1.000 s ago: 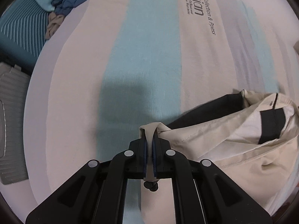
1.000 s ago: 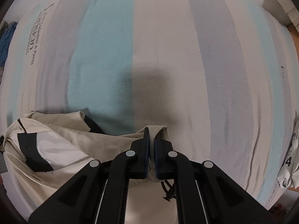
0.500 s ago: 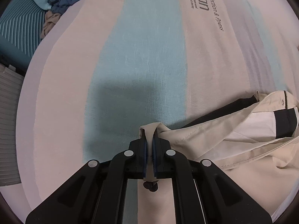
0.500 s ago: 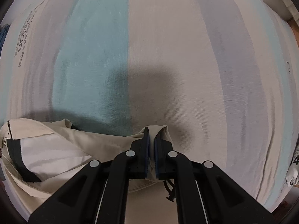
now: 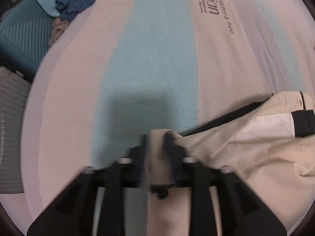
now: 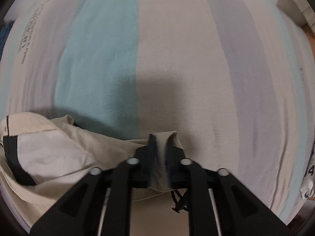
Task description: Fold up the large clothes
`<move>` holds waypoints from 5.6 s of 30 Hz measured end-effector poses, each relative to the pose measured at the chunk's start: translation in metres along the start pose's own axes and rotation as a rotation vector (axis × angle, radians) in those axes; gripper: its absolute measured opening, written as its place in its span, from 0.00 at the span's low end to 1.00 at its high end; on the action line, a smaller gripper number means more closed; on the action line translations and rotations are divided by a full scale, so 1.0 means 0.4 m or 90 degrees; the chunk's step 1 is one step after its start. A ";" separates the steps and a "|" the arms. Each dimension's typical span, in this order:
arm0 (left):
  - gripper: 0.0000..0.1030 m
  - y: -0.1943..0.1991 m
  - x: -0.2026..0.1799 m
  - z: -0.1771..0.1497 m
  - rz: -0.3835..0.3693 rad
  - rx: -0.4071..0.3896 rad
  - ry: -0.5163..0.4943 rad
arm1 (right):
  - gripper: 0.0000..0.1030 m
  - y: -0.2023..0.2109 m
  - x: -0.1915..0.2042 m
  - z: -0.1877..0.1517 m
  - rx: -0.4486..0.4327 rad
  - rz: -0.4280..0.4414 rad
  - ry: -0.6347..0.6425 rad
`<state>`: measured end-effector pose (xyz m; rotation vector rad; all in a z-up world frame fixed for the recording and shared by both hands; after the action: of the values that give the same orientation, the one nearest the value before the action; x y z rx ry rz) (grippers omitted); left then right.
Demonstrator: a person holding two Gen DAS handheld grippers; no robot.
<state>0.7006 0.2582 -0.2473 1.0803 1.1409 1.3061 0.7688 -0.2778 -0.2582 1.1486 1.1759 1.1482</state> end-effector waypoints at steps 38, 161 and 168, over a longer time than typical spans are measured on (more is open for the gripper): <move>0.92 0.170 -0.293 -0.159 -0.114 -0.059 -0.095 | 0.90 0.177 0.282 -0.263 -0.090 0.133 0.153; 0.88 0.155 -0.248 -0.329 -0.128 0.008 -0.053 | 0.17 0.399 0.515 -0.546 -0.062 -0.071 0.118; 0.94 0.200 -0.062 -0.384 -0.101 -0.024 -0.053 | 0.17 0.405 0.654 -0.586 -0.101 -0.121 0.138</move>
<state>0.5387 0.2257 -0.1893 0.9877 1.1119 1.1442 0.5398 0.0041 -0.1245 0.7889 1.3039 1.2166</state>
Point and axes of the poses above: each gripper's, at about its wrist camera, not at the fingertips, and y roughly against the way its jaws point, x to its left, z to its top, the point moved 8 cm from there along -y, roughly the way its jaws point, and after that the axes turned 8 degrees about x, right-handed, at the moved point
